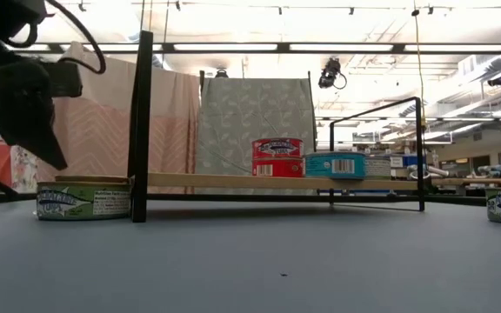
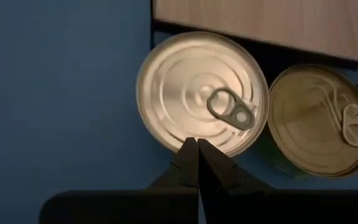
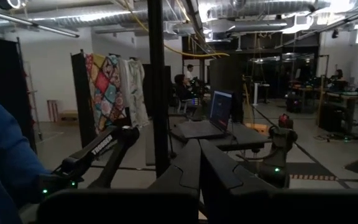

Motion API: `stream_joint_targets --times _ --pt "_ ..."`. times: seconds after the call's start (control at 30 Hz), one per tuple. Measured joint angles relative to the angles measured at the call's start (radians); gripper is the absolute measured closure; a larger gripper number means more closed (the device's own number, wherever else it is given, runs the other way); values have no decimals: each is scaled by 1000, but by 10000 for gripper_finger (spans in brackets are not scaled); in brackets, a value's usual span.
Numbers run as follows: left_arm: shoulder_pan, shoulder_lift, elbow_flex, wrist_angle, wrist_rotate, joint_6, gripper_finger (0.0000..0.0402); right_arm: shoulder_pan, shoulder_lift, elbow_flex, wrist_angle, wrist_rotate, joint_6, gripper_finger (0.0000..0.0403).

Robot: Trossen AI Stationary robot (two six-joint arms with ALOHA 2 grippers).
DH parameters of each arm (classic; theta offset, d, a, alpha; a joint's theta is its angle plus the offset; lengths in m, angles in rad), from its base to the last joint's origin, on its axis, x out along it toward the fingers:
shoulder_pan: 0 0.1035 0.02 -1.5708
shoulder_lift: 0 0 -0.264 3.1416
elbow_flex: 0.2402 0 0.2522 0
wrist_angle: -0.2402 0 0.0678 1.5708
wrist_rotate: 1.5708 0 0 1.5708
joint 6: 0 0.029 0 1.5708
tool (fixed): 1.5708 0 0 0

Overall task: Stack canned seafood by type on shelf
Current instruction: Put the blue/pink tuna can on the shelf

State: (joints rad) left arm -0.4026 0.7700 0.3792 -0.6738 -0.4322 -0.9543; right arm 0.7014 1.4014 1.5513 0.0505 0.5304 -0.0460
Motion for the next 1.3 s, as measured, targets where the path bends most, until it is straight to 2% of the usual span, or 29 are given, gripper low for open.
stream_joint_targets --times 0.17,0.27,0.7,0.83,0.93,1.07,1.2,1.3 --pt "0 1 -63 143 26 -3 401 36 0 0 1 47 -9 392" --pt "2 1 -75 166 25 -41 401 56 0 0 6 77 -14 392" --pt "3 -2 -69 58 136 -78 401 91 0 0 46 135 -44 392" --pt "3 -2 -71 32 144 -75 401 91 0 0 46 135 -44 392" --pt "5 6 -85 -63 145 -82 401 90 0 0 55 135 -45 392" --pt "4 0 -79 -106 147 -79 401 90 0 0 78 134 -66 392" --pt "3 -11 -75 -76 143 -61 401 90 0 0 99 134 -81 392" --pt "3 -18 -52 -133 231 -4 401 90 0 0 106 134 -80 392"
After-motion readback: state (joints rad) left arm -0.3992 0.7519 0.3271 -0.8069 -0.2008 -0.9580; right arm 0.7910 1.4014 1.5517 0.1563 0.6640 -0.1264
